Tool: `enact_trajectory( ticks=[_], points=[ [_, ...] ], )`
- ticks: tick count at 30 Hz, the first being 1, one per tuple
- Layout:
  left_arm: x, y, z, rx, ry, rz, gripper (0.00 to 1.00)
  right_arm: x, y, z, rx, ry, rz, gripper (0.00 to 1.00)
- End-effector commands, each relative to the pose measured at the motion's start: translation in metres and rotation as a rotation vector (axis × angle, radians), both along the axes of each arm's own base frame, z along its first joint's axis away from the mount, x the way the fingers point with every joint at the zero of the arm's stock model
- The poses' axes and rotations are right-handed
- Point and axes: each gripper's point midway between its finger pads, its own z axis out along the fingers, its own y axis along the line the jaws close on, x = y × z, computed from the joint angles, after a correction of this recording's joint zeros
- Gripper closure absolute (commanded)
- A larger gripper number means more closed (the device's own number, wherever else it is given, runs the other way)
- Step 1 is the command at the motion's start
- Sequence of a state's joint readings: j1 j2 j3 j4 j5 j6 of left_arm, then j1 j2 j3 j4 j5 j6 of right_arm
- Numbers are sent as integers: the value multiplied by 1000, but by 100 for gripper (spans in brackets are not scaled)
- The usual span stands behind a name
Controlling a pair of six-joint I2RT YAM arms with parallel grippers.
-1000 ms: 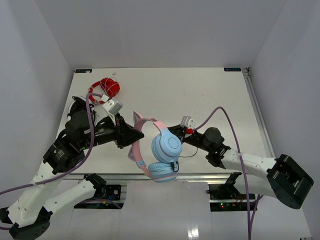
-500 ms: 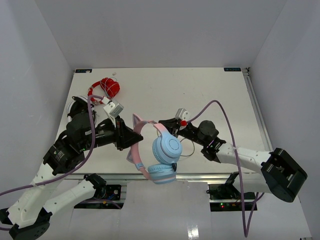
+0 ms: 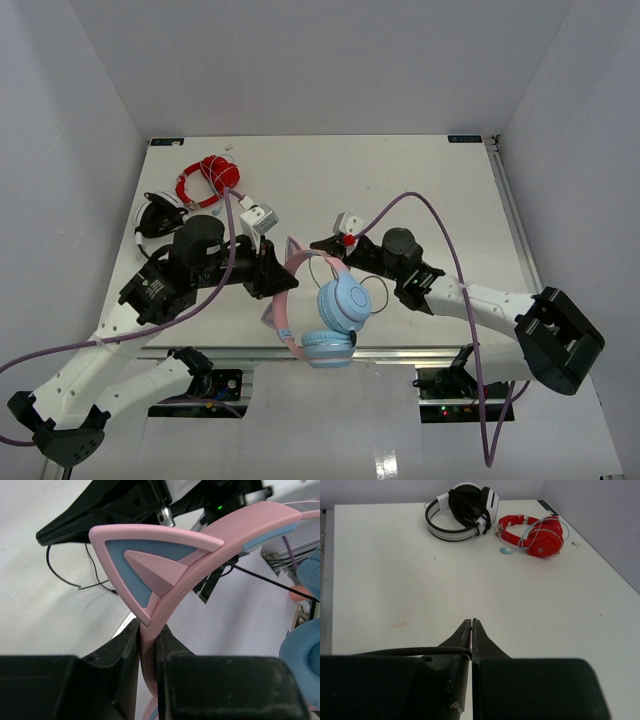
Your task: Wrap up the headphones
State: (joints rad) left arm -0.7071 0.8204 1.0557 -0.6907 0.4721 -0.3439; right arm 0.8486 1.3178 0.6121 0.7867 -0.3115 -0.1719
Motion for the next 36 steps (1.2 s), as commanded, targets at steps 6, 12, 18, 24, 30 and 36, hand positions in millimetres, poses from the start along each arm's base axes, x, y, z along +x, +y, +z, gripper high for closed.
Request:
enact_trajectory(
  ticks=[6, 12, 18, 24, 30, 36],
  points=[
    [10, 10, -28, 142, -47, 4, 100, 31, -25, 52, -185, -119, -105, 92],
    [31, 7, -54, 243, -8, 59, 100, 33, -25, 60, -352, -41, -68, 92],
    [57, 7, -91, 386, 51, 149, 100, 37, -27, 68, -419, 7, -84, 92],
    [84, 20, -115, 505, 73, 313, 100, 31, -29, 80, -423, 53, -71, 92],
    [105, 43, -144, 651, 82, 465, 100, 5, -29, 80, -426, 115, 24, 92],
    [118, 67, -160, 787, 84, 602, 100, -11, -33, 86, -428, 161, 66, 92]
  ],
)
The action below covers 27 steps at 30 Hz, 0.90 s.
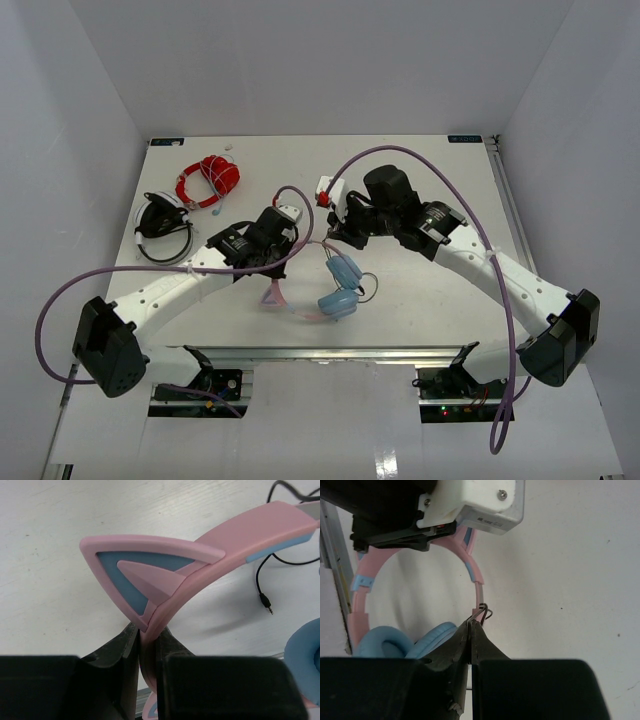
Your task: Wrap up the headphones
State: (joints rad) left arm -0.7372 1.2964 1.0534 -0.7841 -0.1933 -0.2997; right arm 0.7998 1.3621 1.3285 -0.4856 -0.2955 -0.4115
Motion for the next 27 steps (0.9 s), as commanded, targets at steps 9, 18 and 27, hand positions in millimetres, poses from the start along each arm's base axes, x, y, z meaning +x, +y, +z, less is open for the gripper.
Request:
enact_trajectory(
  ticks=[9, 18, 27],
  points=[
    [29, 27, 19, 106, -106, 257, 100, -70, 16, 45, 196, 108, 304, 92],
    [33, 28, 45, 53, -163, 299, 100, -102, 27, 43, 271, 189, 518, 92],
    [32, 30, 55, 28, -184, 315, 100, -126, 29, 45, 368, 198, 691, 77]
  ],
)
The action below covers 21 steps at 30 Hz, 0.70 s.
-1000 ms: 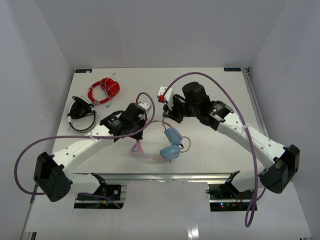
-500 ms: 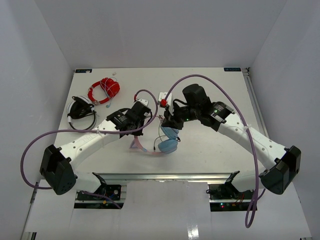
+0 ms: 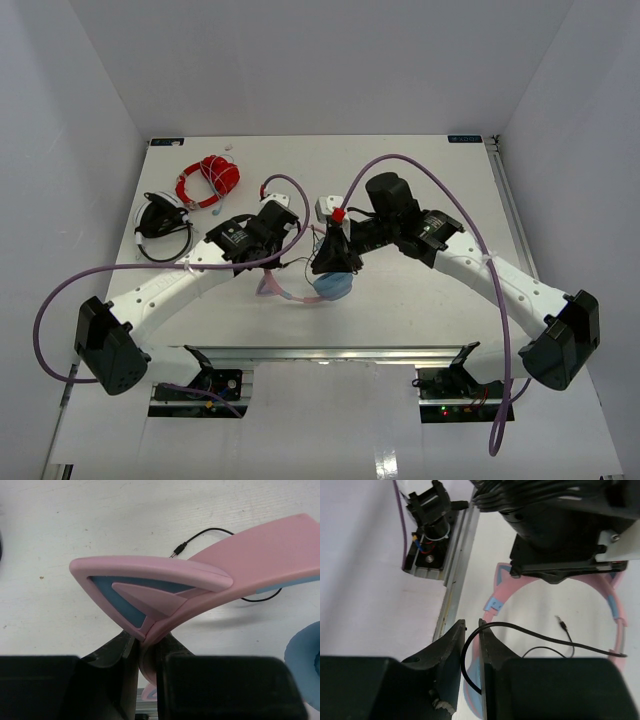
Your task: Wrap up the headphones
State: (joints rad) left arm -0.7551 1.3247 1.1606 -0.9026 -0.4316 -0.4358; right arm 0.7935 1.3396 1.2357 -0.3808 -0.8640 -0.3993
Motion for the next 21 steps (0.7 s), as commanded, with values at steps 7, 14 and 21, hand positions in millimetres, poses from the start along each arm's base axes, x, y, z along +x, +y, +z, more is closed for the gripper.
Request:
enact_trajectory(
  ticks=[7, 14, 21],
  points=[
    [24, 6, 36, -86, -121, 118, 100, -43, 2, 30, 176, 64, 206, 76],
    [43, 4, 63, -145, -158, 162, 100, -58, -7, 26, 231, 68, 238, 78],
    [52, 8, 79, -170, -179, 195, 100, -72, -16, 23, 279, 70, 278, 82]
  ],
)
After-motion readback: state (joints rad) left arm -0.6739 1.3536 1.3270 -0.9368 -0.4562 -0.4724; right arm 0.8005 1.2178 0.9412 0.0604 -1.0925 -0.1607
